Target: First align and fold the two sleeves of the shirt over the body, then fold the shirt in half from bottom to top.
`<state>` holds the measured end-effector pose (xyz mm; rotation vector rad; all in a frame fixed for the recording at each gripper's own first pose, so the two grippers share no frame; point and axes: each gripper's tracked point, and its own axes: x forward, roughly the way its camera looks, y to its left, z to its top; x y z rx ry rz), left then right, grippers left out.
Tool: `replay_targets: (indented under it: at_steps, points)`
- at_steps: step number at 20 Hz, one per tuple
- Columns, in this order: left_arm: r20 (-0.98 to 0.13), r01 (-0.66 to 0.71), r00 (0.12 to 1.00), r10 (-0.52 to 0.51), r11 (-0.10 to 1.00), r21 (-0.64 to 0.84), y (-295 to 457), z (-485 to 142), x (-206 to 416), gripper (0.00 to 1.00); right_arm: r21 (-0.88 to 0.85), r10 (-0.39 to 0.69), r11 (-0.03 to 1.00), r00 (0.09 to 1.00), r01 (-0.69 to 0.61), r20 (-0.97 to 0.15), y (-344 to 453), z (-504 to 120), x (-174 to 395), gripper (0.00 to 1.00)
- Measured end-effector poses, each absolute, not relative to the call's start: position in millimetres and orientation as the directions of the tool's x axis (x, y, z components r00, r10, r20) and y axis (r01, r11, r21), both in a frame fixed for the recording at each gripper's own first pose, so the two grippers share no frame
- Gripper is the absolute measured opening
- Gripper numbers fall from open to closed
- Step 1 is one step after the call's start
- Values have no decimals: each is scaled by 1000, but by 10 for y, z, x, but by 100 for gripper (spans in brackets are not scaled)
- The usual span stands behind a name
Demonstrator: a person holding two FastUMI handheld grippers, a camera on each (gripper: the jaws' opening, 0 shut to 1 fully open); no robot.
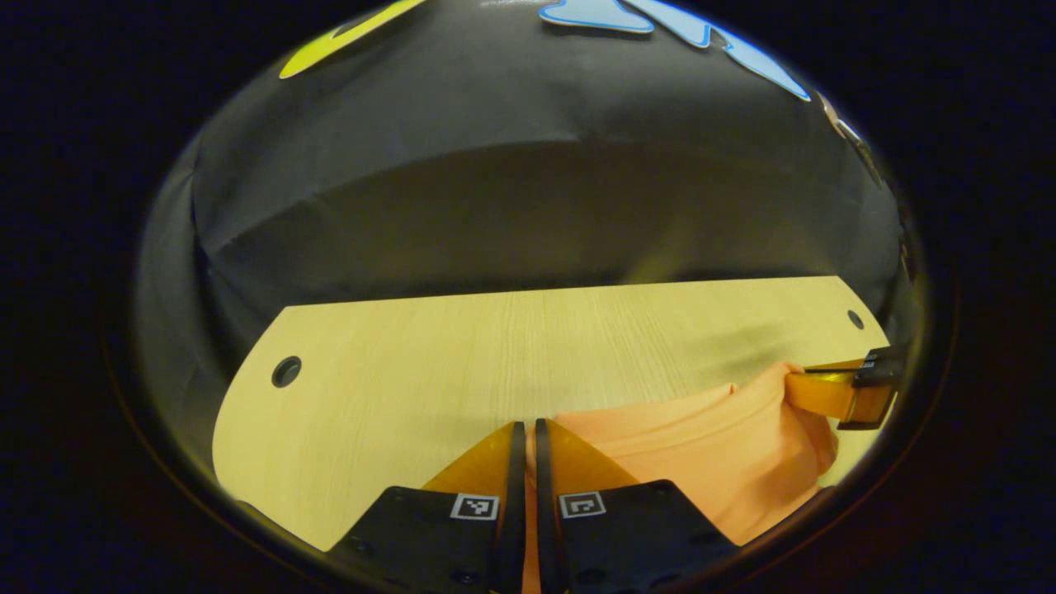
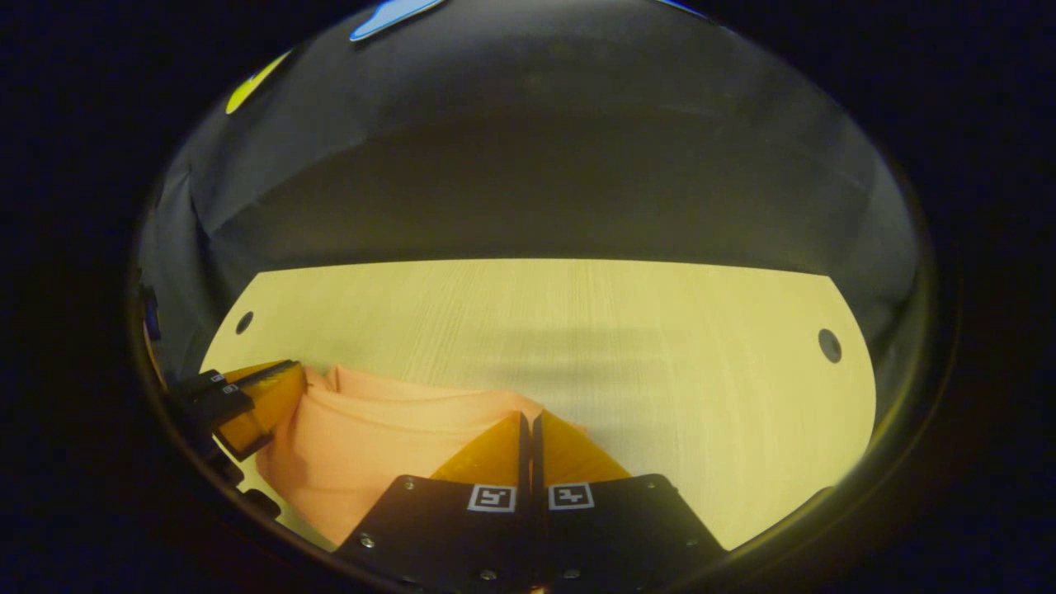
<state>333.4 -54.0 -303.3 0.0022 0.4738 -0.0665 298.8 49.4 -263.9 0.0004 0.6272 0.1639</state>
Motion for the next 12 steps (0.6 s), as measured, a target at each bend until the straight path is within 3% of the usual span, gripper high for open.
replay_targets:
  at_steps: [3, 6, 7, 8, 10, 12]
  points:
    - [-457, 54, 888, -48, 999, 0, -488, -3062, 3340, 19, 63, 154, 987, 787, -146, -597, 453, -2642, 2974, 0]
    - [-463, 57, 885, -43, 998, 17, -435, -3050, 3319, 51, 66, 156, 987, 784, -146, -601, 441, -2653, 2980, 4]
    - [-461, 61, 886, -51, 998, 8, -448, -3018, 3309, 55, 70, 160, 987, 783, -148, -602, 449, -2637, 2958, 16]
    - [-456, 62, 888, -57, 998, -4, -459, -2986, 3296, 59, 73, 162, 986, 780, -148, -605, 463, -2642, 2944, 21]
    - [-446, 58, 893, -60, 998, -17, -440, -2909, 3256, 71, 77, 166, 986, 781, -151, -602, 467, -2594, 2922, 22]
    - [-438, 62, 896, -69, 998, -30, -463, -2833, 3208, 77, 59, 158, 987, 793, -152, -588, 436, -2494, 2902, 22]
